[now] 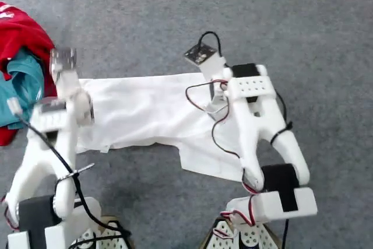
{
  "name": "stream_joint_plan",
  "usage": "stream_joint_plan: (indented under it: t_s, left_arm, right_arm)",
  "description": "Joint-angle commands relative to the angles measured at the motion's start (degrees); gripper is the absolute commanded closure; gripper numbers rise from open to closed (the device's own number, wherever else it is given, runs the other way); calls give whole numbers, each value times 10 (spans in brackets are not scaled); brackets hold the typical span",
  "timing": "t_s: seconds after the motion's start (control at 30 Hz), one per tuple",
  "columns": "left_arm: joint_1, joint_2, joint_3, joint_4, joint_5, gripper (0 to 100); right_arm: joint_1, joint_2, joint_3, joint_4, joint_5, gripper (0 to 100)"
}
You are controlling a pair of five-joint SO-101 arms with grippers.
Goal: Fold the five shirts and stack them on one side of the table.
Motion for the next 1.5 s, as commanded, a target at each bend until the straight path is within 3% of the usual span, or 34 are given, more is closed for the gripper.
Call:
stream_joint_plan:
  t_s: [0.0, 0.37, 0.9, 1.07, 1.3, 1.47]
  left_arm:
    - [-27, -25, 22, -63, 30, 970]
    - [-38, -11, -4, -47, 32, 970]
    - [-35, -11, -4, -45, 32, 970]
    - [-35, -11, -2, -45, 32, 970]
    - [-35, -12, 0, -44, 32, 970]
    - [-35, -11, -1, -44, 32, 970]
  right_arm:
    - [-21, 19, 3, -11, -5, 983]
    - [-75, 17, 20, 57, -5, 983]
    - [-225, -160, 223, 62, -3, 983]
    - [-212, -166, 206, 98, -2, 983]
    - [-127, -207, 78, 161, 5, 983]
    - [-128, -175, 116, 79, 15, 983]
